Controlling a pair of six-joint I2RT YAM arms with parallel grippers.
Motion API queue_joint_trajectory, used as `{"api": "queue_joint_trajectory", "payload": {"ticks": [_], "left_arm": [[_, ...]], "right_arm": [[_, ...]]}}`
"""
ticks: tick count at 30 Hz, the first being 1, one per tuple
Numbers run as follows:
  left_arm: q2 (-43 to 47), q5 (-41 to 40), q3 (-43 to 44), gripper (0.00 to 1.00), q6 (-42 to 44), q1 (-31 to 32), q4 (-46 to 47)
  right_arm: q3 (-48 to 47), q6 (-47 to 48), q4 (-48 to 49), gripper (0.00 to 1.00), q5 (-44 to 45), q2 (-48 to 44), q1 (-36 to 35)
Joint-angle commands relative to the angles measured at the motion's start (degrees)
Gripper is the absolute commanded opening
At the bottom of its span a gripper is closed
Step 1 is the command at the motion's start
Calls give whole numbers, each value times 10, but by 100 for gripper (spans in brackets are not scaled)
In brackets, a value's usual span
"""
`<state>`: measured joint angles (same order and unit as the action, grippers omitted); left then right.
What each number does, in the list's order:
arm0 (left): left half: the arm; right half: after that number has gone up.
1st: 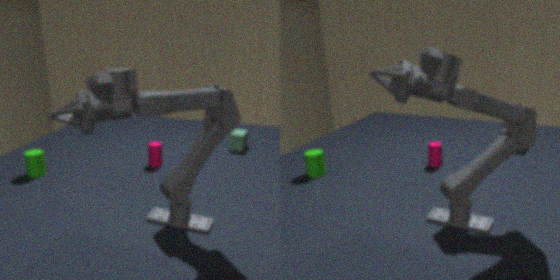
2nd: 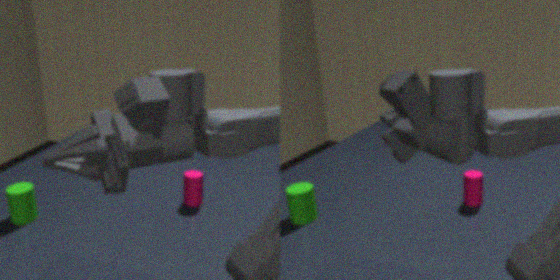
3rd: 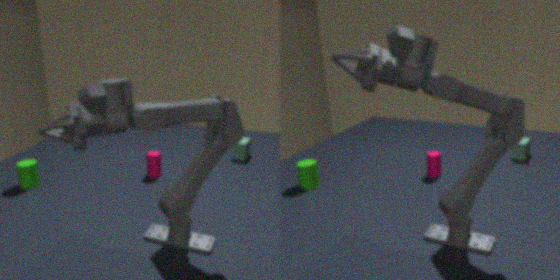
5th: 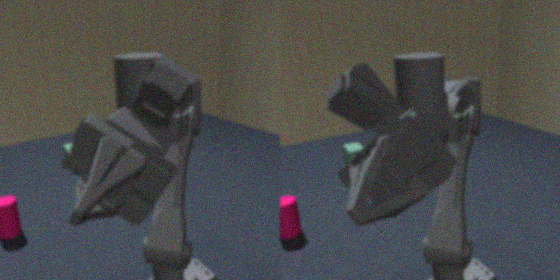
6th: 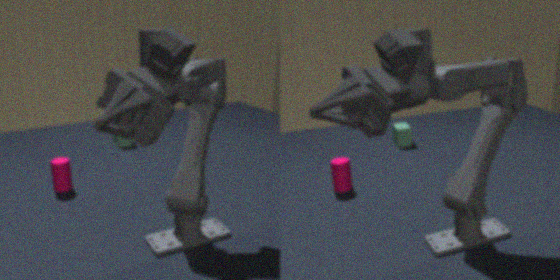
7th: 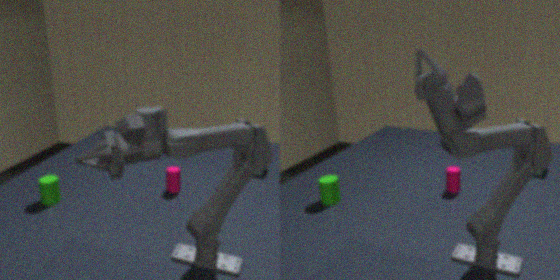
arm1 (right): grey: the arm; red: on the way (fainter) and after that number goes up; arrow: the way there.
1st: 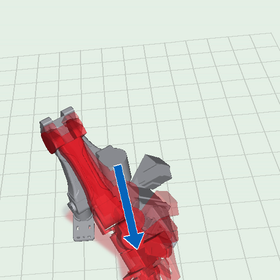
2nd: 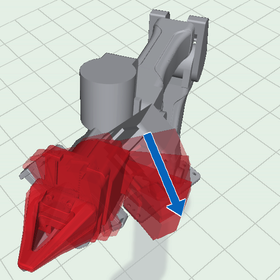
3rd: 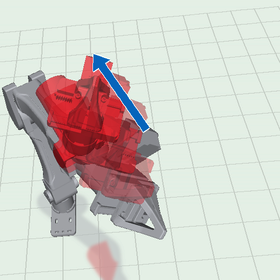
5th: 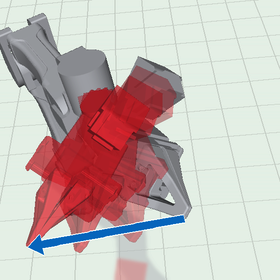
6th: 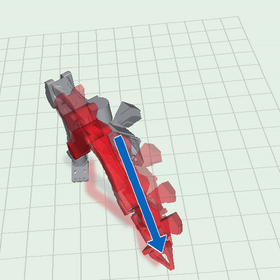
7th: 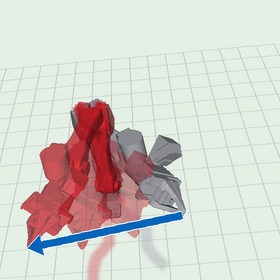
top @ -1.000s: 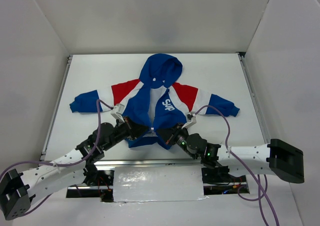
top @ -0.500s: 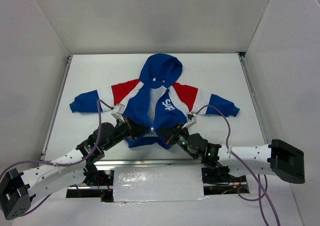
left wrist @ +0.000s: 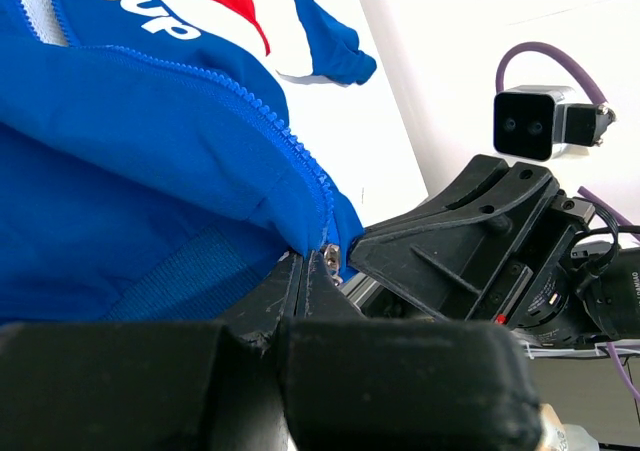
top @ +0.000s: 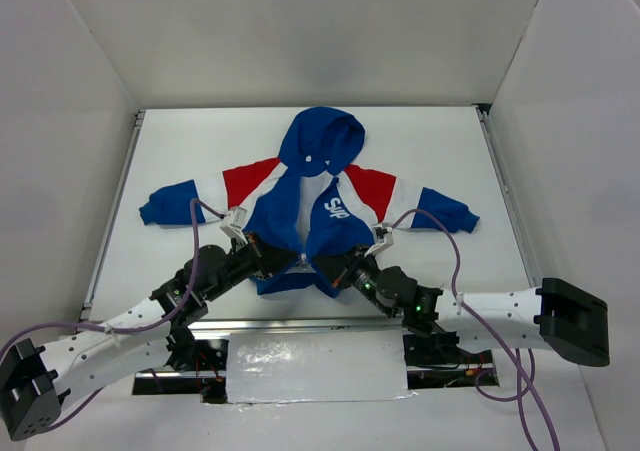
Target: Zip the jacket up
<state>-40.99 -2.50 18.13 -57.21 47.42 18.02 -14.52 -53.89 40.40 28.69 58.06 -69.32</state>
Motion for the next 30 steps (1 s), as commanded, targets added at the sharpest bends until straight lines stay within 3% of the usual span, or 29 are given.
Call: {"api": "queue_joint_trajectory", "payload": {"ticks": [1, 30], "left_arm": [[8, 3, 13, 0, -3, 3, 27], [17, 11, 10, 0, -6, 3, 24]], "right_arm": [[3, 13, 53, 0, 3, -1, 2], [2, 27, 51, 0, 19, -11, 3]]}}
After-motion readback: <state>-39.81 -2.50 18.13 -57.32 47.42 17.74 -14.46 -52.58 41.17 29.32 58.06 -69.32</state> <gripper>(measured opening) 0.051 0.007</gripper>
